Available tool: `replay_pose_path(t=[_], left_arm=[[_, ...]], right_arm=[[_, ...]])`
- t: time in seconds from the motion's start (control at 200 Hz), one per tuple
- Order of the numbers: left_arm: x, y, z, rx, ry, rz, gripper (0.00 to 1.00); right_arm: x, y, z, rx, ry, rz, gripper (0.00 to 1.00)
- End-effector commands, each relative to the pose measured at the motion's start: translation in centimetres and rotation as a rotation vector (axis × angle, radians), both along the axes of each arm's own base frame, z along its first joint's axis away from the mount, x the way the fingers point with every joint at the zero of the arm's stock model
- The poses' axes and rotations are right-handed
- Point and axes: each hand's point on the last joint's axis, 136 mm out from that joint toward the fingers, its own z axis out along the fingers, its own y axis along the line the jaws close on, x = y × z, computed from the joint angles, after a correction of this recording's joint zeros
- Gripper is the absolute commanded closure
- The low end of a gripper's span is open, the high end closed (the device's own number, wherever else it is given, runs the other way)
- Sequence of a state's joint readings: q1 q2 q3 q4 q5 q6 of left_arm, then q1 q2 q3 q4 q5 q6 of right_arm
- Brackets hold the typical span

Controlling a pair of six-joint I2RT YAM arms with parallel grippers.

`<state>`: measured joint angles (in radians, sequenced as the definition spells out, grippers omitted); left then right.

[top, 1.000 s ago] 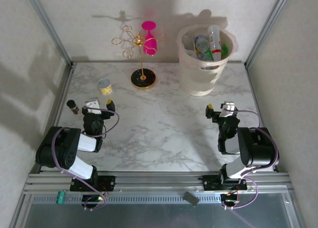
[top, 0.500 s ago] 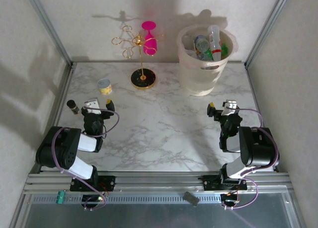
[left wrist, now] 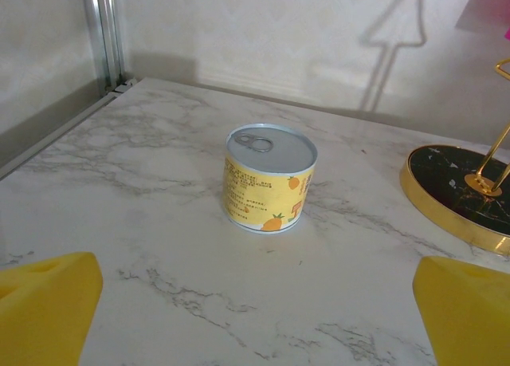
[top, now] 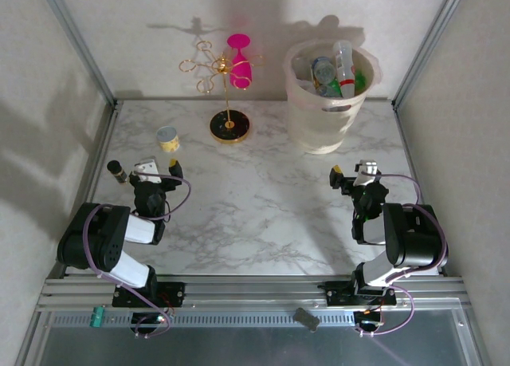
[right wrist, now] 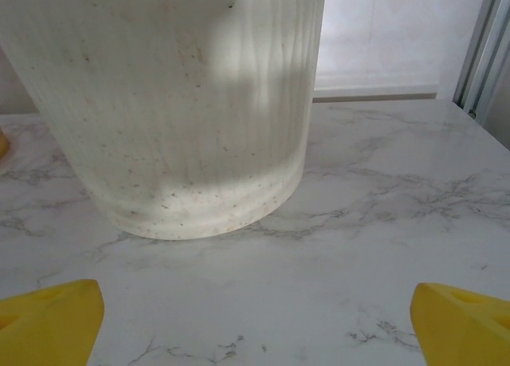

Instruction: Put the plastic bottles in the bin

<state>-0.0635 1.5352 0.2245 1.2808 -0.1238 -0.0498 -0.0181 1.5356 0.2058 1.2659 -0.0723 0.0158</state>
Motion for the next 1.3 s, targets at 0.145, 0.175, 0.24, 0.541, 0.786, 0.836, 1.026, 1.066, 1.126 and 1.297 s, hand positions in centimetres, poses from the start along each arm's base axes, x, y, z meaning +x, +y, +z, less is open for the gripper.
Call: replay_pose_path(t=[0.145,0.175,0.24,0.541,0.786,0.836,1.026,1.066,1.126,1.297], left_arm=[[0.22,0.18,0.03,-0.015,-0.002,0.011,0.01],[0.22,0.20,0.03,-0.015,-0.002,0.012,0.01],[0.22,0.20,0.01,-0.015,-0.001,0.012,0.01],[0.15,0.14,0.02,-0.011,-0.002,0.012,0.01],[0.14,0.15,0.11,-0.012,-0.005,0.012,0.01],[0.15,0.10,0.14,-0.012,-0.006,0.011,0.01],[0.14,0.10,0.11,-0.012,-0.005,0.011,0.01],[0.14,0.10,0.13,-0.012,-0.006,0.012,0.01],[0.12,0.13,0.08,-0.011,-0.005,0.013,0.01],[0.20,0.10,0.01,-0.011,0.000,0.013,0.01]], right_arm=[[0.57,-0.62,0.56,0.006,-0.017,-0.032,0.01],[0.58,-0.55,0.59,0.004,-0.018,-0.032,0.01],[0.57,-0.49,0.60,-0.003,-0.019,-0.038,0.01],[0.51,-0.54,0.55,-0.011,-0.019,-0.052,0.01],[0.51,-0.54,0.56,-0.010,-0.019,-0.052,0.01],[0.51,-0.55,0.55,-0.011,-0.019,-0.052,0.01],[0.51,-0.52,0.53,-0.010,-0.018,-0.050,0.01],[0.52,-0.54,0.54,-0.010,-0.018,-0.052,0.01],[0.52,-0.52,0.59,-0.010,-0.020,-0.051,0.01],[0.50,-0.52,0.54,-0.010,-0.018,-0.051,0.01]])
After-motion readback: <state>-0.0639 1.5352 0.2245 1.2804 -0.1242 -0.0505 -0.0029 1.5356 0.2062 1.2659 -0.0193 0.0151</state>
